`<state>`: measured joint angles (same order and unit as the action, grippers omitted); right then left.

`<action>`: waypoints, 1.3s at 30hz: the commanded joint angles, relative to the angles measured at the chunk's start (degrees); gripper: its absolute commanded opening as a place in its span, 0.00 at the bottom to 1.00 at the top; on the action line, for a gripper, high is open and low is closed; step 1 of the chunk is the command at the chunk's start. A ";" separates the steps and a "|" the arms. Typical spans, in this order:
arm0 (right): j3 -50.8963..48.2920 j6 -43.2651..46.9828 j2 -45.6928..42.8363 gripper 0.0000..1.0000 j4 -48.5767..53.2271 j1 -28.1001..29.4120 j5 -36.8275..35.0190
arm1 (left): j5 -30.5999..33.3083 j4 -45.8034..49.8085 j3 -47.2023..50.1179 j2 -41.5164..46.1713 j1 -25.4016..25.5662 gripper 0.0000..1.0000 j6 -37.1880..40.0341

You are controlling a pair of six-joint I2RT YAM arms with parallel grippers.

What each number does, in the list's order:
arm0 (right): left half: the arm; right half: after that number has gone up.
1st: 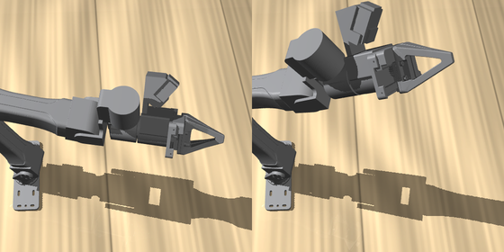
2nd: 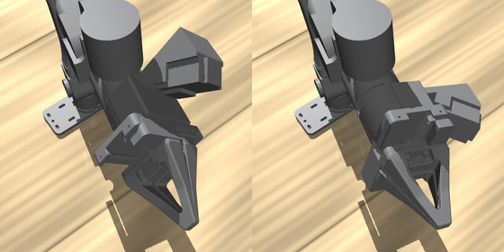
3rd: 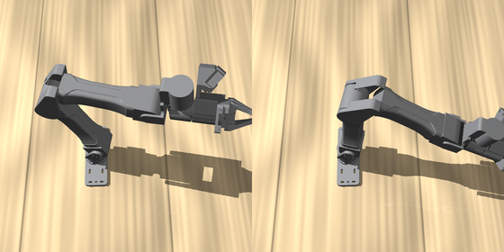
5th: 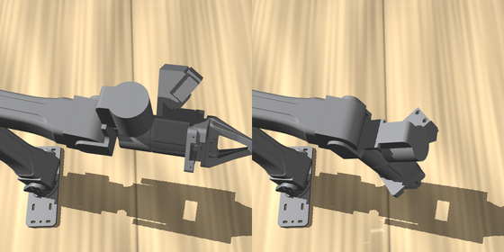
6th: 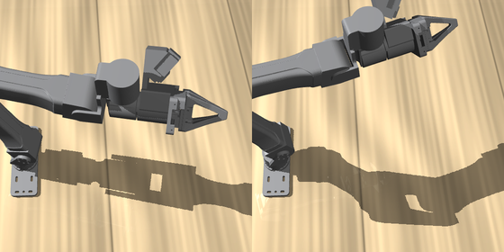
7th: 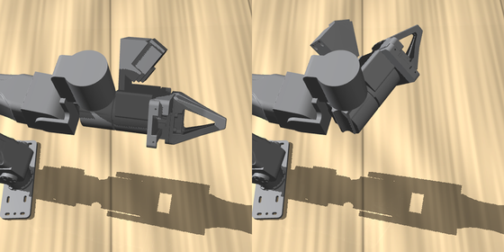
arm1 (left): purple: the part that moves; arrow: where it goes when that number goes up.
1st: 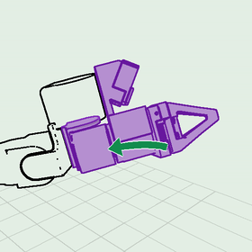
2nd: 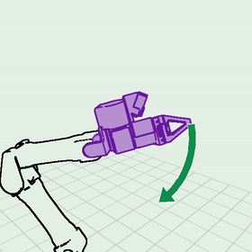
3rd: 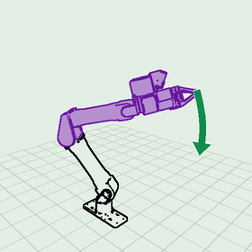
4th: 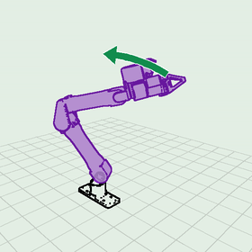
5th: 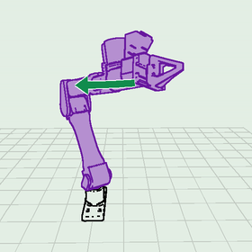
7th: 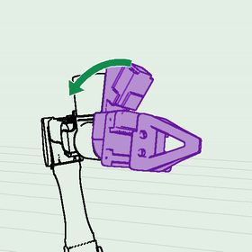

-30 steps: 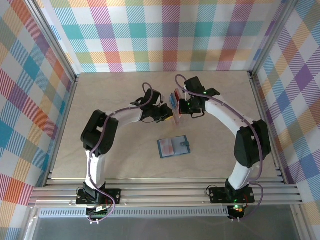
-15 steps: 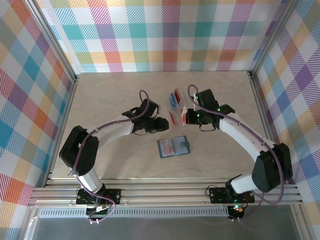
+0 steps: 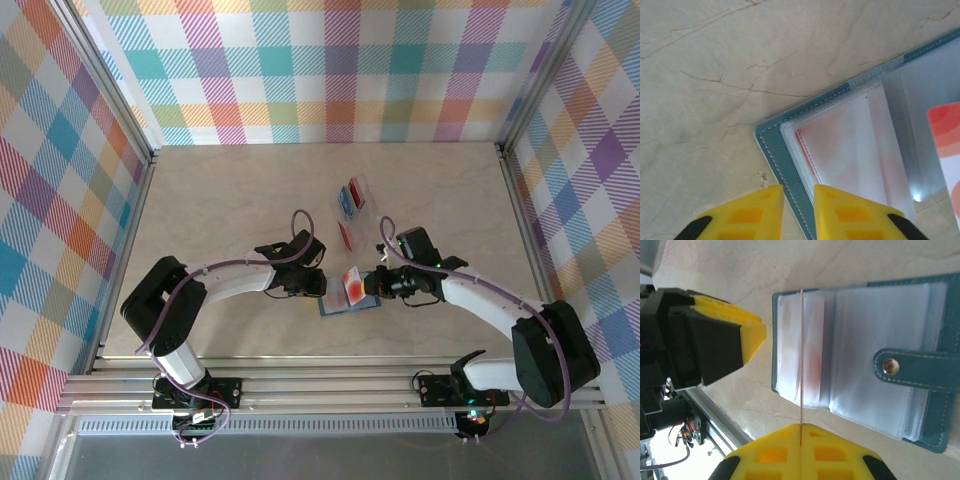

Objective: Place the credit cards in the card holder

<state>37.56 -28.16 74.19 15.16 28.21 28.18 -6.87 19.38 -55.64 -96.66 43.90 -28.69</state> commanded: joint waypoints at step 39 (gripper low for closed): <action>0.55 -3.49 11.66 0.00 -6.50 1.03 -1.78 | -1.29 2.32 -3.43 -9.23 2.33 0.07 0.17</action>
<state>37.01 -29.98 85.45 9.52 28.60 28.49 -7.18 21.39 -59.22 -102.28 44.29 -28.25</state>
